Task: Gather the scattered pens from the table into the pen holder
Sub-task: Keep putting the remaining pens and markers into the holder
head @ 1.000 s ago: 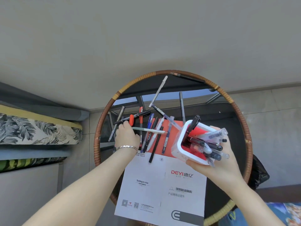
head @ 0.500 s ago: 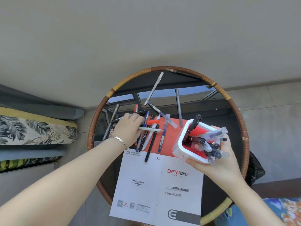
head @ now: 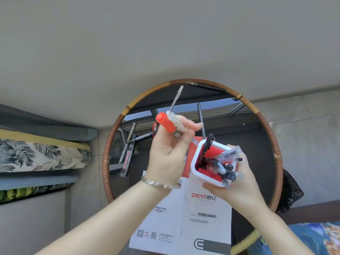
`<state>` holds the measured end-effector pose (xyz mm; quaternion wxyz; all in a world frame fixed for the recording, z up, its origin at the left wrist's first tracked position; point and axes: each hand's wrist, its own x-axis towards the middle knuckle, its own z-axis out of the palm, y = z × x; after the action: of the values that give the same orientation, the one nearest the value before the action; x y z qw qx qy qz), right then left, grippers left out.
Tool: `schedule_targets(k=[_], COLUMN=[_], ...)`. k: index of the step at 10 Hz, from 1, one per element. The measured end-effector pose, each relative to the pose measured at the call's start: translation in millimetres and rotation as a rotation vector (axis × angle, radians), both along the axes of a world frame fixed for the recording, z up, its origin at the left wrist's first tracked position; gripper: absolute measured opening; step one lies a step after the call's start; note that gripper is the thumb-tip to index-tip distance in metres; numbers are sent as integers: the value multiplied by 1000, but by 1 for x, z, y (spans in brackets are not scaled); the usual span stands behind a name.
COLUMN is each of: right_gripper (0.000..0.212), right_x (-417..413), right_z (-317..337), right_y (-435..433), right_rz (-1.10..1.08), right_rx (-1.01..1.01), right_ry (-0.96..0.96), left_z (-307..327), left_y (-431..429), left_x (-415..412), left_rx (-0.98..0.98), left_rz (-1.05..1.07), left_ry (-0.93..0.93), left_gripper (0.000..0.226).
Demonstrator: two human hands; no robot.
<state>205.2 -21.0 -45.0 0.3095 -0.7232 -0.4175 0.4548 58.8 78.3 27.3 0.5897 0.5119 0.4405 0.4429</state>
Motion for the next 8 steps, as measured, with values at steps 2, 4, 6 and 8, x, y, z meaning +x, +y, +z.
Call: schedule_targets(k=[2,4,6,8], right_gripper=[69,64,86,80], right_x=[-13,-18,-39,-51], right_z=[4,13,30,39], right_y=[6,5,1,6], right_rz=[-11,4,79,116], right_rx=[-47,-35,-37,6], right_ry=[34,-5,57,10], left_z=[-20,-21,-16,-26], left_y=[-31,-22,-28,-20], left_x=[7,-7,-14,-36], left_rx=[-108,423,452,794], left_rz=[-208,-165,-52,-58], left_ry=[181,233,244,715], left_gripper=[39,44,38,36])
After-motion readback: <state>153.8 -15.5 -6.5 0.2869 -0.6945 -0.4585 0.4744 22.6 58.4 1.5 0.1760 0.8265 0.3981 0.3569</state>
